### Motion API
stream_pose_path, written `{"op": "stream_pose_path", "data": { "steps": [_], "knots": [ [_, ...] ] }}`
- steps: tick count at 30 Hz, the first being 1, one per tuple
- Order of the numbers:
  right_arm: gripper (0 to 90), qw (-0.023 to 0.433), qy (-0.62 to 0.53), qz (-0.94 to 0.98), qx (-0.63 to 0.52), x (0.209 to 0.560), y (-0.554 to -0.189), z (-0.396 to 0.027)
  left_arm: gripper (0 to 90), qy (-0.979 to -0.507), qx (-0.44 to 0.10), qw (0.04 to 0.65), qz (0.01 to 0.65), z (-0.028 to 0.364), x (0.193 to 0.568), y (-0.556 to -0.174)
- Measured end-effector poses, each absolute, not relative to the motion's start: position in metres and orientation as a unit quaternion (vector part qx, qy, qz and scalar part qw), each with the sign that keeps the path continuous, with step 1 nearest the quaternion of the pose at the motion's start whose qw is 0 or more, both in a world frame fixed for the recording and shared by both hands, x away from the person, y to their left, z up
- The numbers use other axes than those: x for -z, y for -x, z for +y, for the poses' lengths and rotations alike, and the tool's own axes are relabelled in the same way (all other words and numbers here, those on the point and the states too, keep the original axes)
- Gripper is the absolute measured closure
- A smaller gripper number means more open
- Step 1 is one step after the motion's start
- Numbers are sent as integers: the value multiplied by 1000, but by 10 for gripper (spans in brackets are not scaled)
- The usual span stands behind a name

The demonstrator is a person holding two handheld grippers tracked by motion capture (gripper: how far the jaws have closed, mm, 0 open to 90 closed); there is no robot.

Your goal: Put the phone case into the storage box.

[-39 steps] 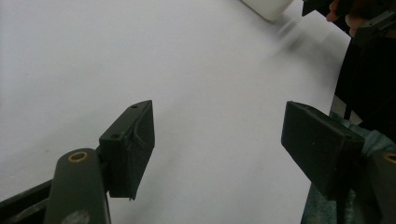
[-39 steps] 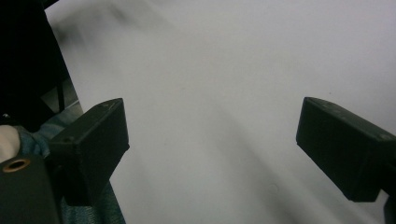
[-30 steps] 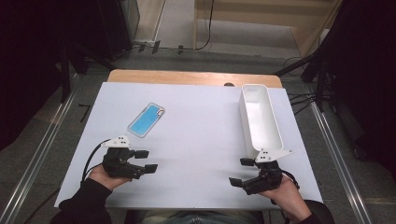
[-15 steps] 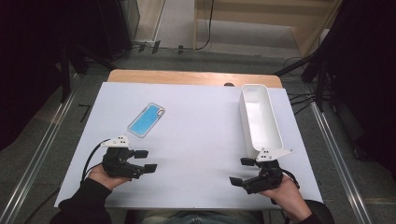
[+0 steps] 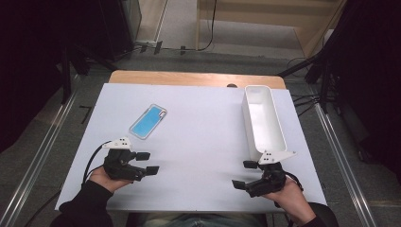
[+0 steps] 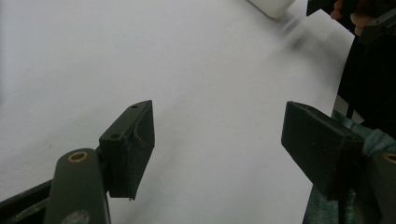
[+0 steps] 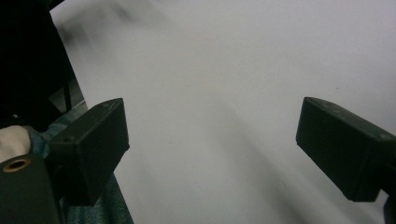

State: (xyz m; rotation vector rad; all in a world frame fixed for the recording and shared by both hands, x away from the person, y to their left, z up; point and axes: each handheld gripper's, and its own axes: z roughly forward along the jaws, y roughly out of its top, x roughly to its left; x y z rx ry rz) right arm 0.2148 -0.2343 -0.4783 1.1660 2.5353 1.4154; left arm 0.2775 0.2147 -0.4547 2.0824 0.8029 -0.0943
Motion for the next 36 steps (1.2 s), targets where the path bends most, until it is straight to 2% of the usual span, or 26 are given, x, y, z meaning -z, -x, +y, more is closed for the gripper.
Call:
{"op": "stream_pose_path", "data": {
  "steps": [21, 36],
  "knots": [
    [80, 6, -369, 809, -458, 478, -215, -234, 257, -831, 25, 439, 340, 219, 452, -280],
    [80, 3, -370, 811, -452, 479, -214, -233, 257, -826, -11, 434, 360, 231, 449, -284]
  ]
}}
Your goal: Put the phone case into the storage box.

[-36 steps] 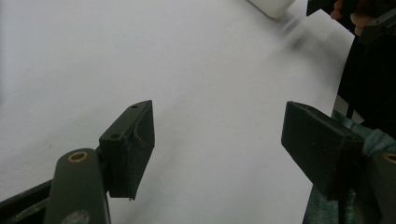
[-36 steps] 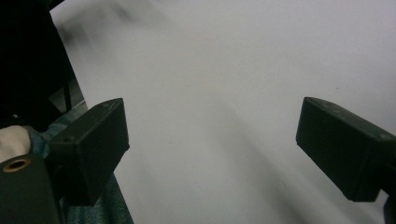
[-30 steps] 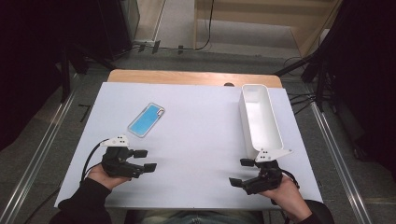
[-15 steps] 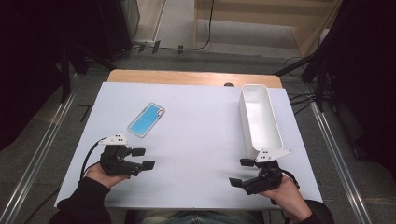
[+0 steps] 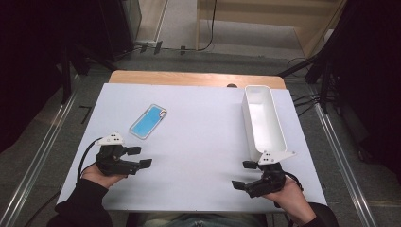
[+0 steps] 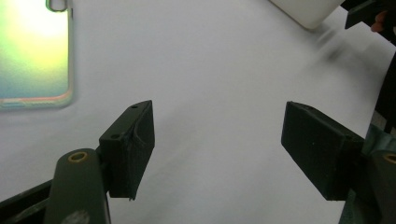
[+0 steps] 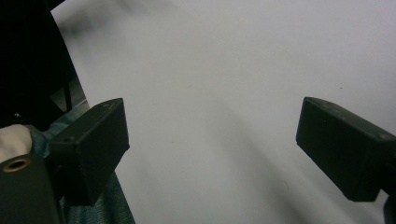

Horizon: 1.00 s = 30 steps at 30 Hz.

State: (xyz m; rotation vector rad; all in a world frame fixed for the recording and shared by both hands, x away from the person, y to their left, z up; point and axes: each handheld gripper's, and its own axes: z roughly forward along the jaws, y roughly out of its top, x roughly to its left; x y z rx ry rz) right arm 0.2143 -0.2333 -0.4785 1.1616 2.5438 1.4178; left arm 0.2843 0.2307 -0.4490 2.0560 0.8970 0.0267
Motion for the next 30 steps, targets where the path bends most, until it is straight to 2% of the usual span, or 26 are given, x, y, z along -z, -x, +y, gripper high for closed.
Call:
{"op": "stream_pose_path", "data": {
  "steps": [30],
  "knots": [
    [79, 1, -375, 811, -450, 480, -215, -233, 257, -828, -25, 420, 370, 224, 451, -316]
  ]
}}
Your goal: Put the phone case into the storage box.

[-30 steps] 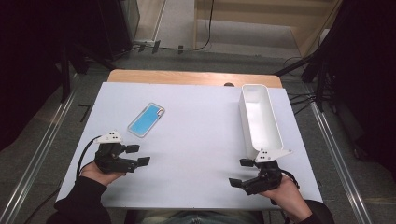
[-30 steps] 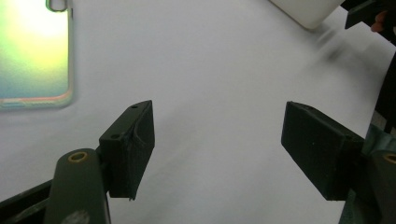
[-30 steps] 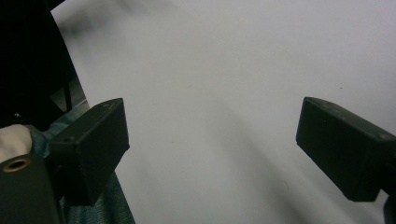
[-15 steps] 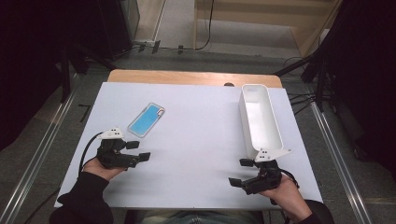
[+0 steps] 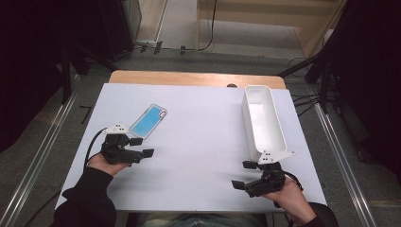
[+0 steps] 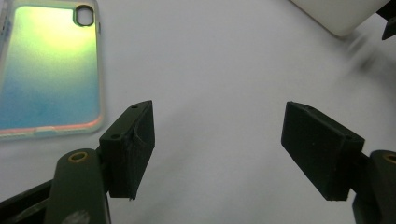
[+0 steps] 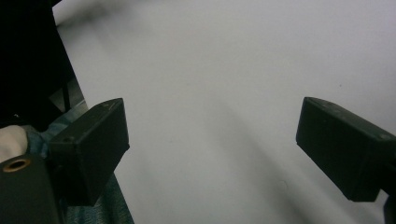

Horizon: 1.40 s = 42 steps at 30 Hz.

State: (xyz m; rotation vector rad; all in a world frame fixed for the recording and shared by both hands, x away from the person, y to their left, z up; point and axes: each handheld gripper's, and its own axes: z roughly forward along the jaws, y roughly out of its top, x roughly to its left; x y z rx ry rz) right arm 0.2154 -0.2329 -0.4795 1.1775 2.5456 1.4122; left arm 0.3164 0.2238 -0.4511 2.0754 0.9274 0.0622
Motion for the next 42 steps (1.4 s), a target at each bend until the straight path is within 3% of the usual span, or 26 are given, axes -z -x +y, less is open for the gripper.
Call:
{"op": "stream_pose_path", "data": {
  "steps": [18, 22, 27, 34, 42],
  "knots": [
    [80, 2, -374, 812, -447, 480, -216, -232, 255, -826, -51, 421, 370, 221, 441, -336],
    [80, 2, -372, 813, -448, 480, -216, -232, 219, -827, -53, 427, 361, 218, 439, -338],
    [80, 2, -372, 813, -448, 480, -216, -232, 0, -835, -45, 430, 339, 215, 435, -343],
    [80, 1, -373, 813, -447, 480, -216, -232, 53, -836, -51, 421, 348, 212, 433, -349],
    [80, -2, -373, 814, -446, 480, -216, -232, 53, -830, -58, 424, 358, 217, 430, -359]
  ]
}}
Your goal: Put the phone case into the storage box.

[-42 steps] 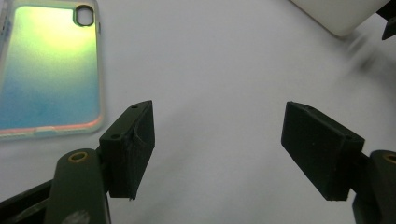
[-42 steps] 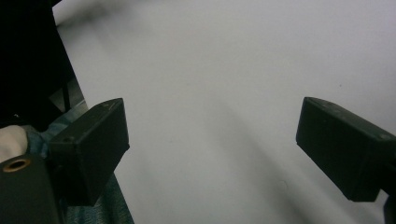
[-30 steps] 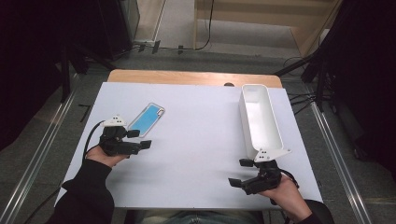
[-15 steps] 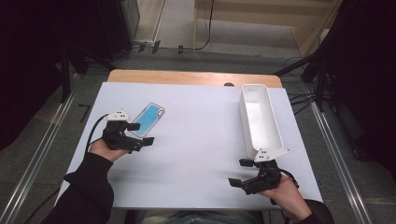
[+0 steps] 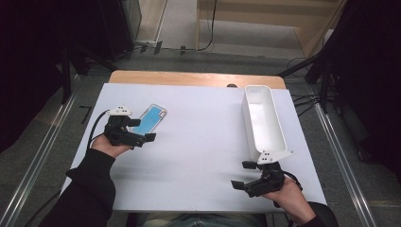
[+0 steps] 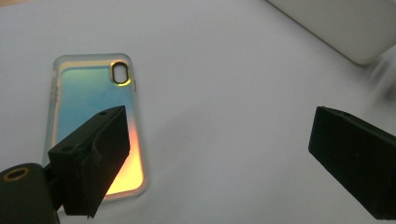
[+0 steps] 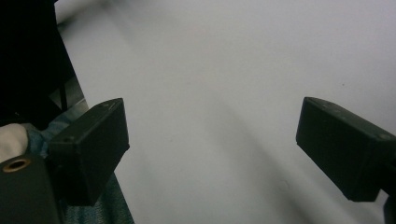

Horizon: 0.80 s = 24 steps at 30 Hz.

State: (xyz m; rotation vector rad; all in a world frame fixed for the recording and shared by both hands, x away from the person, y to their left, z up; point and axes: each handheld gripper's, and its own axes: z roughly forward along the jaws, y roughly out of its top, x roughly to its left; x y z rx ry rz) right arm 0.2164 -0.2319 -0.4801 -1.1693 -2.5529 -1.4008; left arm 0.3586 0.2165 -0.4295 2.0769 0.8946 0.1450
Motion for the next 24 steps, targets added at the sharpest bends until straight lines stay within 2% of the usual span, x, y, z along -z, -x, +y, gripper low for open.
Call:
{"op": "stream_pose_path", "data": {
  "steps": [13, 24],
  "knots": [
    [80, 2, 372, -814, 446, 480, -216, -232, 52, -828, -76, 419, 365, 223, 426, -381],
    [80, 5, 377, -813, 445, 480, -217, -231, 52, -818, -71, 431, 374, 228, 424, -404]
  ]
}}
